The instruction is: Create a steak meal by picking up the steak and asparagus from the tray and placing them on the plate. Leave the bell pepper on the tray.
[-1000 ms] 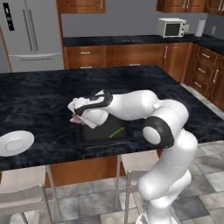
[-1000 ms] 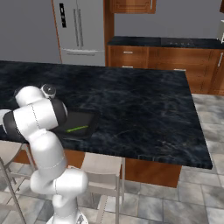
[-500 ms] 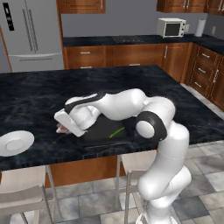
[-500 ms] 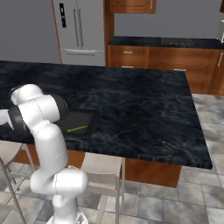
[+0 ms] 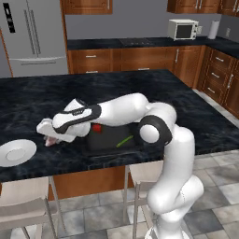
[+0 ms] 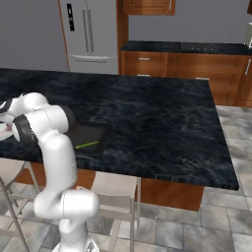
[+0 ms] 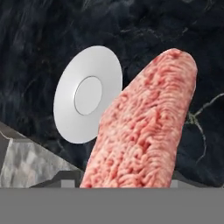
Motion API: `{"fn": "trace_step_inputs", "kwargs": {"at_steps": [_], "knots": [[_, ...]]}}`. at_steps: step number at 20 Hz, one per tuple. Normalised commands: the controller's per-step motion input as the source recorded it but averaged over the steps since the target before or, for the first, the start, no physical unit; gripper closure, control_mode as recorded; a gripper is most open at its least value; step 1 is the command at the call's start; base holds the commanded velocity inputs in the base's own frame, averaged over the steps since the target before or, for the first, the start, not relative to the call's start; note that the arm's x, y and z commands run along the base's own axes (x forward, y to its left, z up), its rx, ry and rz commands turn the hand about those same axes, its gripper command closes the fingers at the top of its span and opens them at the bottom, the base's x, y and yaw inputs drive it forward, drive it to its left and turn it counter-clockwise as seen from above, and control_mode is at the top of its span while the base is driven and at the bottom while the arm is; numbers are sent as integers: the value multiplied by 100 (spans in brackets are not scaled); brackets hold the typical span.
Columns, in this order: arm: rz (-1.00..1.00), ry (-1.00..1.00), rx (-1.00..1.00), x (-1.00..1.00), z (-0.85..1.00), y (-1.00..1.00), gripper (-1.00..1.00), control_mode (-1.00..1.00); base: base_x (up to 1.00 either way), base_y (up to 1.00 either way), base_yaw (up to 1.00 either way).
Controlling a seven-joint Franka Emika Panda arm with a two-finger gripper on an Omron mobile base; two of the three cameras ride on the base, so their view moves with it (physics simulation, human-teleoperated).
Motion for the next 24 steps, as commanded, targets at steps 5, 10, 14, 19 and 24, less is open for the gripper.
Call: {"fn": "trace_step_inputs", "kwargs": {"at_steps": [5, 10, 14, 19, 24], "knots": [[9, 0, -26, 3, 9, 71, 100, -100, 0, 0, 0], [0, 0, -7, 17, -1, 17, 100, -100, 0, 0, 0], [0, 0, -6, 0, -38, 16, 100, -100, 0, 0, 0], [0, 0, -5, 3, -52, 10, 100, -100, 0, 0, 0], [0, 0, -2, 15, -34, 17, 100, -100, 0, 0, 0]]}}
